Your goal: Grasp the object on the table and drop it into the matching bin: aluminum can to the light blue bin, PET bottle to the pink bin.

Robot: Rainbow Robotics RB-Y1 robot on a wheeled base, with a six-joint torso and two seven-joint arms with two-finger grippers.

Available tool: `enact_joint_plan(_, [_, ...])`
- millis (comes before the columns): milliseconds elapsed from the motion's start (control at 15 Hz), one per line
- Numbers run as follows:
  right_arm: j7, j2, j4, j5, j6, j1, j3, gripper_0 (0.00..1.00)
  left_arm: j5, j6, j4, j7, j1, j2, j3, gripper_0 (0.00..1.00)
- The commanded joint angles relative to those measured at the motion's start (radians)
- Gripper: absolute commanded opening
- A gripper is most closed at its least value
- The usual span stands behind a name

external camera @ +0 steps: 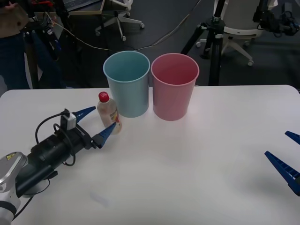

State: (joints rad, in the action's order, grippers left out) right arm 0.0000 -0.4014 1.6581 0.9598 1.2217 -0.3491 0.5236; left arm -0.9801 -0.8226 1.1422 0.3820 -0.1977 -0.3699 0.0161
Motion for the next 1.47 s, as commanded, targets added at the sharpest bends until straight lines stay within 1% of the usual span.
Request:
enact_joint_plan(67, [0.0, 0.0, 0.0, 0.0, 0.0, 0.0, 0.0, 1.0, 0.001, 0.051, -0.001, 0.0, -0.016, 0.005, -0.035, 1.0])
enact_joint_plan(200, [0.0, 0.0, 0.0, 0.0, 0.0, 0.0, 0.0, 1.0, 0.0, 0.066, -0.018, 0.0, -0.031, 0.014, -0.041, 1.0])
enact_joint_plan(400, [0.0, 0.0, 0.0, 0.0, 0.0, 0.0, 0.0, 1.0, 0.006, 0.066, -0.111, 0.008, -0.101, 0.029, -0.058, 1.0])
enact_joint_plan(667, [0.0, 0.0, 0.0, 0.0, 0.0, 0.0, 0.0, 1.0, 0.006, 0.119, -0.116, 0.012, -0.126, 0.04, -0.084, 1.0])
enact_joint_plan(867, [0.0, 0.0, 0.0, 0.0, 0.0, 0.0, 0.0, 1.0, 0.006, 0.137, -0.116, 0.012, -0.132, 0.04, -0.09, 1.0])
enact_joint_plan(933, [0.0, 0.0, 0.0, 0.0, 0.0, 0.0, 0.0, 1.0, 0.006, 0.137, -0.116, 0.011, -0.134, 0.04, -0.093, 0.87])
enact_joint_plan(1000, [0.0, 0.0, 0.0, 0.0, 0.0, 0.0, 0.0, 1.0, 0.006, 0.137, -0.116, 0.009, -0.135, 0.04, -0.093, 0.6])
enact_joint_plan(1067, [0.0, 0.0, 0.0, 0.0, 0.0, 0.0, 0.0, 1.0, 0.006, 0.137, -0.116, 0.006, -0.135, 0.039, -0.093, 0.15])
enact_joint_plan(1133, [0.0, 0.0, 0.0, 0.0, 0.0, 0.0, 0.0, 1.0, 0.008, 0.137, -0.116, 0.003, -0.135, 0.039, -0.091, 0.05])
enact_joint_plan(1467, [0.0, 0.0, 0.0, 0.0, 0.0, 0.0, 0.0, 1.0, 0.009, 0.129, -0.116, 0.002, -0.135, 0.037, -0.088, 0.01])
